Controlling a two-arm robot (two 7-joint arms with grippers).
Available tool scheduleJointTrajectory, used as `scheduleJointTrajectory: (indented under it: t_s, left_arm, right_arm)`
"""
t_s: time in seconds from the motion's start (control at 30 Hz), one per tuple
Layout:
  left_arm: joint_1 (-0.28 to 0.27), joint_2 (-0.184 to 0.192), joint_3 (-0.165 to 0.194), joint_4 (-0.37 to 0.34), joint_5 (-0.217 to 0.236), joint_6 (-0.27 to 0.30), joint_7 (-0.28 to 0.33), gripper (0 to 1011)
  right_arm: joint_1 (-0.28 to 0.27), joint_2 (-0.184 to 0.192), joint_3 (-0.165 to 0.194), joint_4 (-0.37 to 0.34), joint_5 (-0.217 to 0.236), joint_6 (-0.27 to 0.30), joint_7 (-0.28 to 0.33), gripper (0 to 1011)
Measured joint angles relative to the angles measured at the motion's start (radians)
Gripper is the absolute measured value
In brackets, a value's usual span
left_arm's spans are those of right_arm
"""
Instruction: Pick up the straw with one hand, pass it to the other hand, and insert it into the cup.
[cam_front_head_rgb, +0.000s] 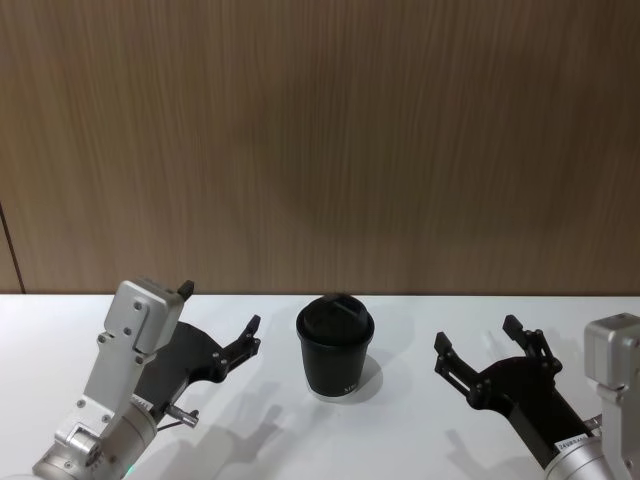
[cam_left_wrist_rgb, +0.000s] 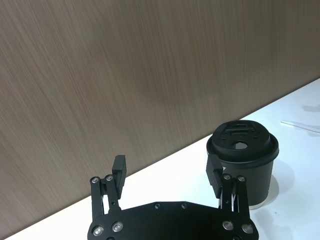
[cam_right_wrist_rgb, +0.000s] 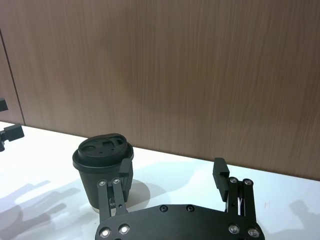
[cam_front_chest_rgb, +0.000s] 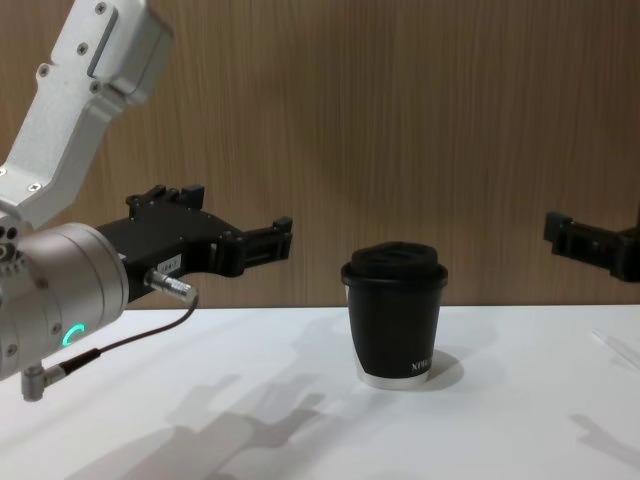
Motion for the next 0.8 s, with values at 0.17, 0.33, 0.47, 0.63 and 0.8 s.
scheduleJointTrajectory:
  t_s: [0.17, 0.33, 0.47, 0.63, 0.8]
  left_arm:
    - [0.000, 0.000, 0.000, 0.000, 0.000, 0.000, 0.000, 1003]
    - [0.000, 0.000, 0.000, 0.000, 0.000, 0.000, 0.000, 1003]
    - [0.000, 0.000, 0.000, 0.000, 0.000, 0.000, 0.000, 1003]
    - [0.000, 0.000, 0.000, 0.000, 0.000, 0.000, 0.000, 1003]
    - [0.000, 0.000, 0.000, 0.000, 0.000, 0.000, 0.000, 1003]
  right_arm:
    - [0.000, 0.000, 0.000, 0.000, 0.000, 0.000, 0.000, 1001]
    - [0.000, 0.000, 0.000, 0.000, 0.000, 0.000, 0.000, 1001]
    - [0.000, 0.000, 0.000, 0.000, 0.000, 0.000, 0.000, 1001]
    - [-0.001, 0.002, 0.005, 0.000, -0.001, 0.001, 0.000, 1001]
    - [-0.002, 0.014, 0.020, 0.003, -0.004, 0.011, 0.002, 1001]
